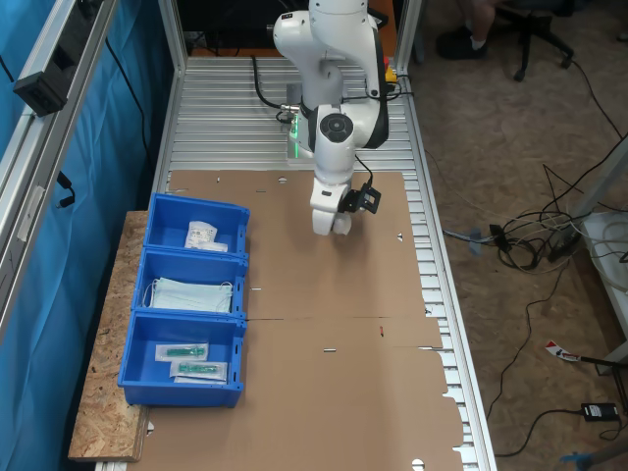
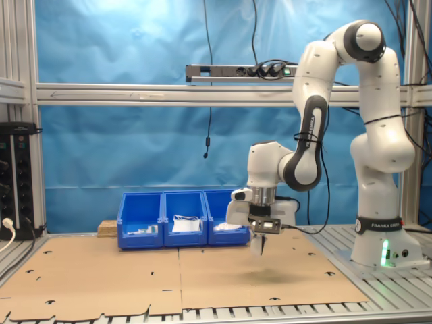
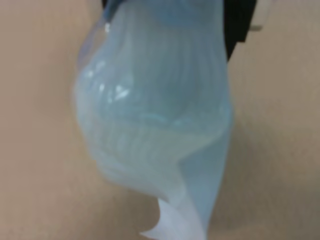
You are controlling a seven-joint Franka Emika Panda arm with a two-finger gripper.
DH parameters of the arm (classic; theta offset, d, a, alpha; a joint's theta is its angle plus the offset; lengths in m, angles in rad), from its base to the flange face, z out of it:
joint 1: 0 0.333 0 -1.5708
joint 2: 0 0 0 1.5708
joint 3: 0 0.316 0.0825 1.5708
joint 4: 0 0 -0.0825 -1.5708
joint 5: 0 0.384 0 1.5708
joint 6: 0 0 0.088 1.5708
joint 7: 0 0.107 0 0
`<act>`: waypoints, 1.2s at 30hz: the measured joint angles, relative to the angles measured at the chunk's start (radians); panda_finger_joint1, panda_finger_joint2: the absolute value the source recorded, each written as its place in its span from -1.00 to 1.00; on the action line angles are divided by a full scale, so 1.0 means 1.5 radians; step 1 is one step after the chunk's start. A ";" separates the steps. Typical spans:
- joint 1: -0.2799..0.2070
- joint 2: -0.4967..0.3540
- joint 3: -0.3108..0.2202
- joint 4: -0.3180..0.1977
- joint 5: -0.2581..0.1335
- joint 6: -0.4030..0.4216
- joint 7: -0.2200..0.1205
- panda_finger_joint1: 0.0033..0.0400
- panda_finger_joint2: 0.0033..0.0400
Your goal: Pick and place sorting task of medical equipment.
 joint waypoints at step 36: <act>-0.194 -0.269 0.003 0.222 0.000 -0.656 0.000 -0.86 -0.86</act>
